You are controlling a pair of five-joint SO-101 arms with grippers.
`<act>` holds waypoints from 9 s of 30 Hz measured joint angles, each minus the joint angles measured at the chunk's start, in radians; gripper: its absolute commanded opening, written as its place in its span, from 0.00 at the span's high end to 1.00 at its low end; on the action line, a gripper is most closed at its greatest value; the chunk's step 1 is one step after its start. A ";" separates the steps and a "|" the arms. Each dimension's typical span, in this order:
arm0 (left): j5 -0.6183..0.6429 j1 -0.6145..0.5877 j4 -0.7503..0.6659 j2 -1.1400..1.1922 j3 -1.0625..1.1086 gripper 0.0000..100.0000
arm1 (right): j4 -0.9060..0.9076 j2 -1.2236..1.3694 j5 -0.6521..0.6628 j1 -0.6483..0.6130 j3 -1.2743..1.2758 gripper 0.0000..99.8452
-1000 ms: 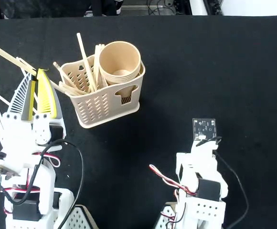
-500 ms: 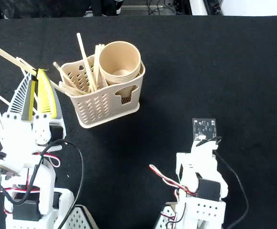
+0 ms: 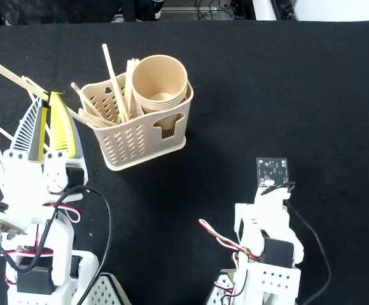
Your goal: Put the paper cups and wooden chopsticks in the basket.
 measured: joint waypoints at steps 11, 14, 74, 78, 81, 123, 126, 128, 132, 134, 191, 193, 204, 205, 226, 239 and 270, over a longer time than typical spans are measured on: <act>0.003 0.000 0.011 0.000 -0.005 0.97 | 0.000 0.000 0.000 0.000 0.000 0.99; 0.005 0.000 0.037 0.000 -0.009 0.97 | 0.000 0.000 0.000 0.000 0.000 0.99; -0.020 0.038 -0.405 0.798 -0.055 0.81 | 0.000 0.000 0.000 0.000 0.000 0.99; 0.012 -0.046 -0.100 0.741 -0.235 0.81 | 0.000 0.000 0.000 0.000 0.000 0.99; 0.015 -0.127 0.172 0.715 -0.400 0.81 | 0.000 0.000 0.000 0.000 0.000 0.99; -0.350 -0.783 1.102 2.869 -2.214 0.97 | 0.000 0.000 0.000 0.000 0.000 0.99; -0.351 -0.783 1.181 2.938 -2.343 0.97 | 0.000 0.000 0.000 0.000 0.000 0.99; -0.351 -0.783 1.232 2.975 -2.426 0.97 | 0.000 0.000 0.000 0.000 0.000 0.99; -0.353 -0.784 1.375 3.040 -2.602 0.97 | 0.000 0.000 0.000 0.000 0.000 0.99; -0.353 -0.786 1.428 3.058 -2.668 0.97 | 0.000 0.000 0.000 0.000 0.000 0.99; 0.000 -0.003 0.011 0.635 -0.540 0.97 | 0.000 0.000 0.000 0.000 0.000 0.99; 0.000 0.035 -0.161 0.589 -0.382 0.97 | 0.000 0.000 0.000 0.000 0.000 0.99; 0.000 0.066 -0.385 0.640 -0.069 0.97 | 0.000 0.000 0.000 0.000 0.000 0.99; 0.000 0.066 -0.428 0.647 -0.043 0.97 | 0.000 0.000 0.000 0.000 0.000 0.99; 0.097 0.044 -0.365 0.694 0.002 0.81 | 0.000 0.000 0.000 0.000 0.000 0.99; 0.012 -0.377 0.569 0.729 -0.539 0.81 | 0.000 0.000 0.000 0.000 0.000 0.99; -0.316 -0.858 0.626 2.455 -1.416 0.86 | 0.000 0.000 0.000 0.000 0.000 0.99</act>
